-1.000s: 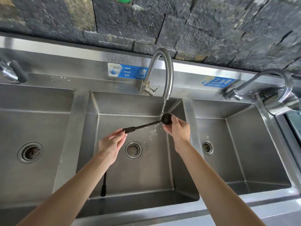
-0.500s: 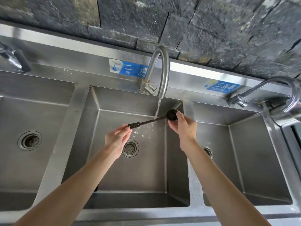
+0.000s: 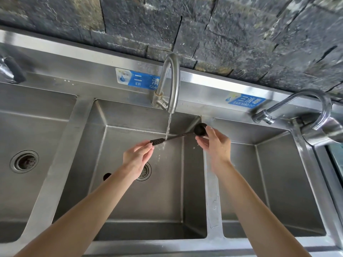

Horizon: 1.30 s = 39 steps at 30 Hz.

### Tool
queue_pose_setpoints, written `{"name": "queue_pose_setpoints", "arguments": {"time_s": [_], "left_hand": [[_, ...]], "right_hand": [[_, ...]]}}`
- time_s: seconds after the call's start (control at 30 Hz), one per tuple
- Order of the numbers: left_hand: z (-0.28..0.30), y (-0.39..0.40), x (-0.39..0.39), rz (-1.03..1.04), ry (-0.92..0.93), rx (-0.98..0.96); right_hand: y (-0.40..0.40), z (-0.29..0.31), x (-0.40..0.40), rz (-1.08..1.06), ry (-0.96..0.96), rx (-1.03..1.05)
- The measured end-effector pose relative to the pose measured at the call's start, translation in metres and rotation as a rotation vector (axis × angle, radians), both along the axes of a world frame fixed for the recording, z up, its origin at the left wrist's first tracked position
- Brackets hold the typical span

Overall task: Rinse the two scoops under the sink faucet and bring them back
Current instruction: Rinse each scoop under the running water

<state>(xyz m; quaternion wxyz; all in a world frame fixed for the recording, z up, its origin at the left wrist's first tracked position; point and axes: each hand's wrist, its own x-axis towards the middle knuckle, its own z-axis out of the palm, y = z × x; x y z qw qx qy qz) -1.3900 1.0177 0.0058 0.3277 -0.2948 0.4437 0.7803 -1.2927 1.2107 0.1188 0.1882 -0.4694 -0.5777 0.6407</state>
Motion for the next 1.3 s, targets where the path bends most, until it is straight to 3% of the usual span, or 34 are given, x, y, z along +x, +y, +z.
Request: {"name": "queue_pose_setpoints", "arguments": {"time_s": [0.17, 0.63, 0.8, 1.0, 1.3], "left_hand": [[-0.002, 0.011, 0.006, -0.106, 0.029, -0.031], [0.004, 0.046, 0.009, -0.012, -0.175, 0.140], [0.016, 0.050, 0.008, 0.046, -0.126, 0.172], [0.028, 0.049, 0.006, 0.054, 0.048, 0.076], [0.040, 0.030, 0.005, 0.046, 0.174, 0.005]], "right_hand": [[0.012, 0.003, 0.014, 0.019, 0.037, 0.026], [0.029, -0.004, 0.059, 0.067, 0.132, 0.120], [0.023, -0.029, 0.077, -0.062, 0.234, -0.080], [0.008, -0.082, 0.085, -0.146, 0.210, -0.232], [-0.016, -0.129, 0.052, -0.045, -0.025, -0.227]]}}
